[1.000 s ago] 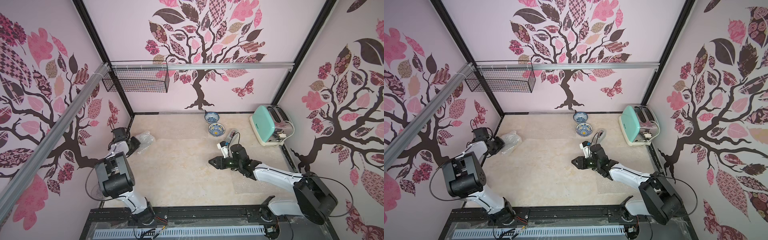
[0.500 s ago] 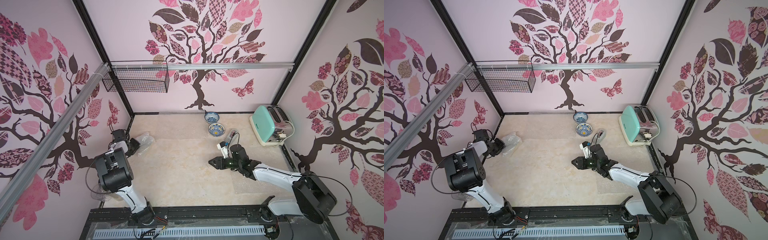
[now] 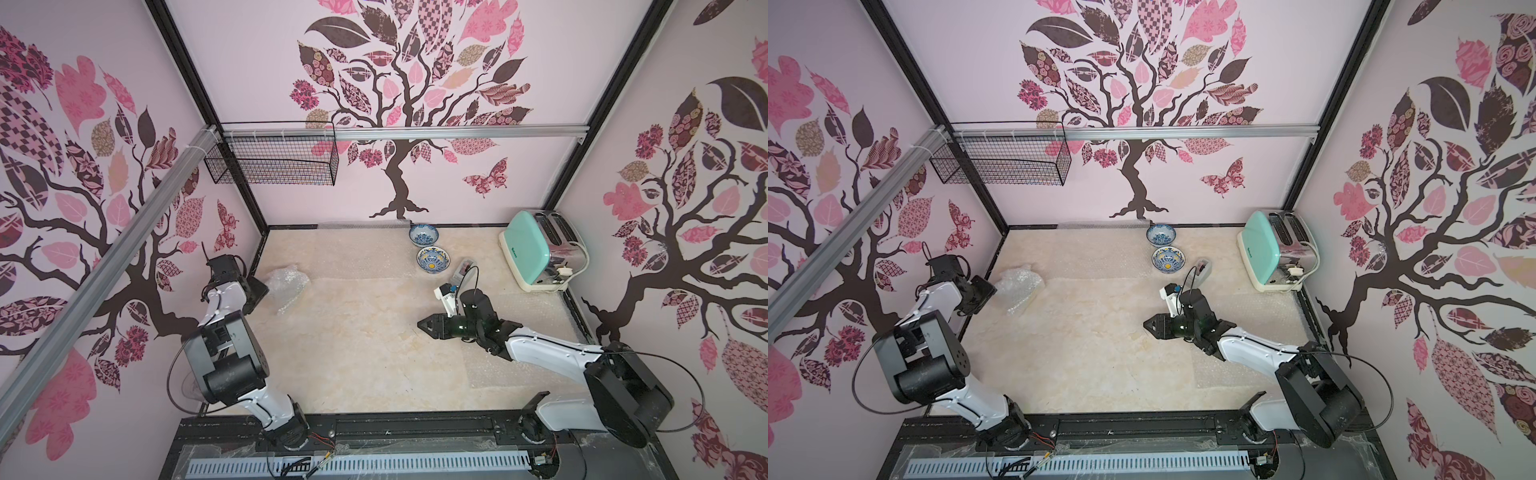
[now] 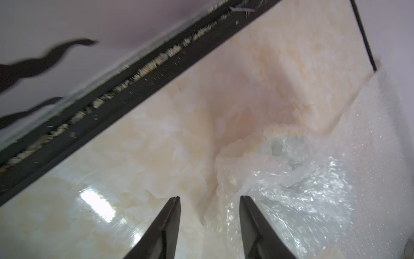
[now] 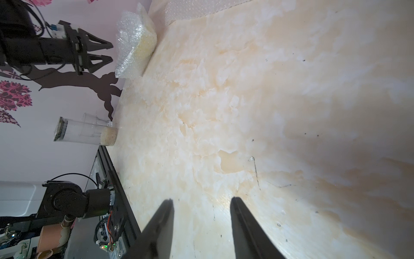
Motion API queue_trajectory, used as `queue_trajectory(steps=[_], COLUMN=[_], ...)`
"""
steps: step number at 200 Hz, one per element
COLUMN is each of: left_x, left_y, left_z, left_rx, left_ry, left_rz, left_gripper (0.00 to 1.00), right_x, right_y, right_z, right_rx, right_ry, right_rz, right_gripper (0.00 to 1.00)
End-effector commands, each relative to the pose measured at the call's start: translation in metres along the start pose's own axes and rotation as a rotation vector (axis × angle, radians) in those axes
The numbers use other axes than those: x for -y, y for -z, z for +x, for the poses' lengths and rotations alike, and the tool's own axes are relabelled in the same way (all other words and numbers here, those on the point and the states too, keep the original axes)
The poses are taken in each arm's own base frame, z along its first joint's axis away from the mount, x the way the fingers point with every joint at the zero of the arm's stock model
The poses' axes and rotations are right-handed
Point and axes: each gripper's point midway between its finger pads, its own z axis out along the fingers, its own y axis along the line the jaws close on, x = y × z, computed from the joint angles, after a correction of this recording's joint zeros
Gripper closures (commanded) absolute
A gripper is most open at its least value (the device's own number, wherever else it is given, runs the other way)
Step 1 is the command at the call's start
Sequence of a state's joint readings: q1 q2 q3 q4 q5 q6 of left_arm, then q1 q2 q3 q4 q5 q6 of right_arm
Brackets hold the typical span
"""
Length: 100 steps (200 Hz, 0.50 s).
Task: Wrap bowls in bubble wrap
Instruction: Place the bubble-wrapped bowl at the center of the board.
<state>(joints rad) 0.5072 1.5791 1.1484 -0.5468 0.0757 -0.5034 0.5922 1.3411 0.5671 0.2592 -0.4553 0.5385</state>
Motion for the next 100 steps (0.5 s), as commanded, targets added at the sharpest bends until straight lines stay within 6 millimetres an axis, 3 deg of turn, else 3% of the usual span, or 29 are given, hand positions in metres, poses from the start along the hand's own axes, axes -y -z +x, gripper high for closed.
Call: queue_trajectory(steps=[1,27,56,67,85,100], left_x=[-0.001,0.02,0.067,0.086,0.112,0.121], left_y=[0.043,0.068,0.087,0.097,0.114,0.125], left_z=[-0.028,-0.025,0.015,0.036,0.072,0.099], left_rx=[0.136,0.149,0.046,0.025,-0.024,-0.056], left_ry=[0.001,-0.007,-0.099,-0.184,-0.27,-0.354], left_rz=[-0.025,0.096,0.293,0.339,0.439,0.468], left_gripper=[0.5,0.5,0.5,0.5,0.5,0.5], right_x=[0.003,0.007,0.011,0.025,0.063,0.087], right_y=[0.0,0.0,0.002,0.005,0.02,0.032], right_z=[-0.003,-0.004,-0.007,-0.009,-0.014,-0.016], right_rx=[0.012,0.015,0.024,0.031,0.072,0.106], right_ry=[0.01,0.018,0.034,0.039,0.028,0.026], right_rz=[0.013,0.038,0.079,0.161,0.399,0.544], right_gripper=[0.54,0.53,0.51,0.5,0.45,0.43])
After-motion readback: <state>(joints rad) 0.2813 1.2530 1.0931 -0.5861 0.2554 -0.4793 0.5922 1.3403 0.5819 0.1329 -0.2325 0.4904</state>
